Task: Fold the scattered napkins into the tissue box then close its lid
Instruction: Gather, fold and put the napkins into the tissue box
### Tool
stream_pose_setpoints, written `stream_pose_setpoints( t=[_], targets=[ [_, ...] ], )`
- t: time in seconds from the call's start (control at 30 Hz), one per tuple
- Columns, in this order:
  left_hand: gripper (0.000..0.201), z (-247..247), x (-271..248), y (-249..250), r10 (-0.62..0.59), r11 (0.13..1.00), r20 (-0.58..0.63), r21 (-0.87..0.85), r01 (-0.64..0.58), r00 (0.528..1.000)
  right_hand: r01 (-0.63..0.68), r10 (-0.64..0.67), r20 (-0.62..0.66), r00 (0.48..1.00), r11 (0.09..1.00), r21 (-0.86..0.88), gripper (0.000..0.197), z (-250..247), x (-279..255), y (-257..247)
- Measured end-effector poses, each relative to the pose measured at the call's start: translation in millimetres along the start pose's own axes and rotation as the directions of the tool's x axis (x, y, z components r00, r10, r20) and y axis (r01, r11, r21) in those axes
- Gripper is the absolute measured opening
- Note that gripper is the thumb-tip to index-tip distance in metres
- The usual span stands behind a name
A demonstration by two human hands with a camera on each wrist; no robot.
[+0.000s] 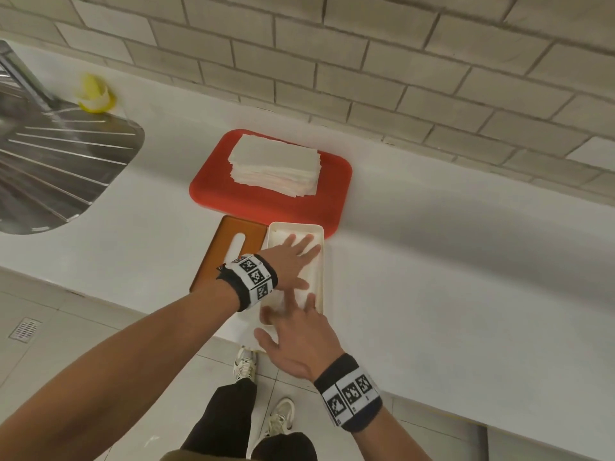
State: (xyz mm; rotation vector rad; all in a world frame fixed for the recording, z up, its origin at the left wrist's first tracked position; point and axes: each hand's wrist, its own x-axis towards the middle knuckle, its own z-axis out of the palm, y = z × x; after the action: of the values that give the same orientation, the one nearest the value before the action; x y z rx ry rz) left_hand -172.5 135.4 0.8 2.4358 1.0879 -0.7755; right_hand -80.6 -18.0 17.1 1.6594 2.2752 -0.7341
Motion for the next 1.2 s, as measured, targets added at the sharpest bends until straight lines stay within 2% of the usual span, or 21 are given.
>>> stream_pose_setpoints(
  t=[0.1,0.27,0.37,0.47,0.53,0.6,0.67,0.73,0.77,0.83,0.87,0.93,1.03,1.13,1.2],
  targets=[
    [0.110,-9,3,3,-0.007,0.999,0.046,0.044,0.005,0.999,0.037,-0.036,0.011,0.999,0.999,-0.031,0.053,-14,-3,-2],
    [0.116,-9,14,9,-0.041,0.999,0.070,-0.033,0.043,0.997,0.004,-0.004,0.001,1.000,1.000,-0.023,0.050,-5,6,1],
    [0.108,-12,-2,6,-0.003,0.998,0.014,-0.068,0.004,1.000,0.016,-0.015,0.032,0.999,1.000,-0.009,0.049,-8,-2,5],
    [0.082,-15,-28,-2,0.029,0.996,-0.116,-0.084,-0.039,0.993,0.042,-0.035,-0.092,0.995,0.996,0.076,0.048,-26,-25,18],
    [0.057,-21,-44,-17,0.013,0.993,-0.265,-0.107,-0.042,0.964,0.029,-0.006,-0.192,0.981,0.993,0.116,0.046,-52,-34,28],
    [0.035,-37,-48,-40,-0.021,0.987,-0.429,-0.155,-0.051,0.903,-0.026,0.049,-0.286,0.957,0.996,0.084,0.043,-86,-25,44],
    [0.026,-58,-40,-74,-0.087,0.982,-0.557,-0.186,-0.021,0.826,-0.065,0.070,-0.417,0.906,0.998,0.025,0.038,-125,5,60],
    [0.023,-83,-27,-112,-0.169,0.977,-0.624,-0.209,0.046,0.763,-0.062,0.046,-0.496,0.867,0.998,-0.014,0.028,-167,46,71],
    [0.022,-95,-18,-130,-0.211,0.970,-0.621,-0.228,0.083,0.755,-0.059,0.041,-0.492,0.870,0.998,-0.021,0.023,-186,70,76],
    [0.028,-113,-1,-162,-0.283,0.949,-0.538,-0.278,0.151,0.794,-0.053,0.037,-0.431,0.902,0.998,-0.025,0.020,-217,127,88],
    [0.033,-119,8,-175,-0.307,0.940,-0.496,-0.289,0.179,0.812,-0.041,0.028,-0.392,0.920,0.999,-0.027,0.022,-227,156,94],
    [0.043,-125,25,-195,-0.326,0.937,-0.476,-0.277,0.212,0.817,-0.031,0.024,-0.303,0.953,0.999,-0.018,0.036,-237,211,106],
    [0.050,-123,43,-214,-0.330,0.938,-0.450,-0.258,0.233,0.830,-0.050,0.057,-0.207,0.977,0.998,0.040,0.080,-238,267,115],
    [0.029,-121,53,-227,-0.281,0.958,-0.465,-0.186,0.218,0.839,-0.046,0.053,-0.154,0.987,0.998,0.048,0.125,-230,299,121],
    [0.015,-126,56,-233,-0.261,0.965,-0.491,-0.159,0.209,0.831,-0.043,0.050,-0.116,0.992,0.997,0.063,0.137,-224,313,126]
  ],
)
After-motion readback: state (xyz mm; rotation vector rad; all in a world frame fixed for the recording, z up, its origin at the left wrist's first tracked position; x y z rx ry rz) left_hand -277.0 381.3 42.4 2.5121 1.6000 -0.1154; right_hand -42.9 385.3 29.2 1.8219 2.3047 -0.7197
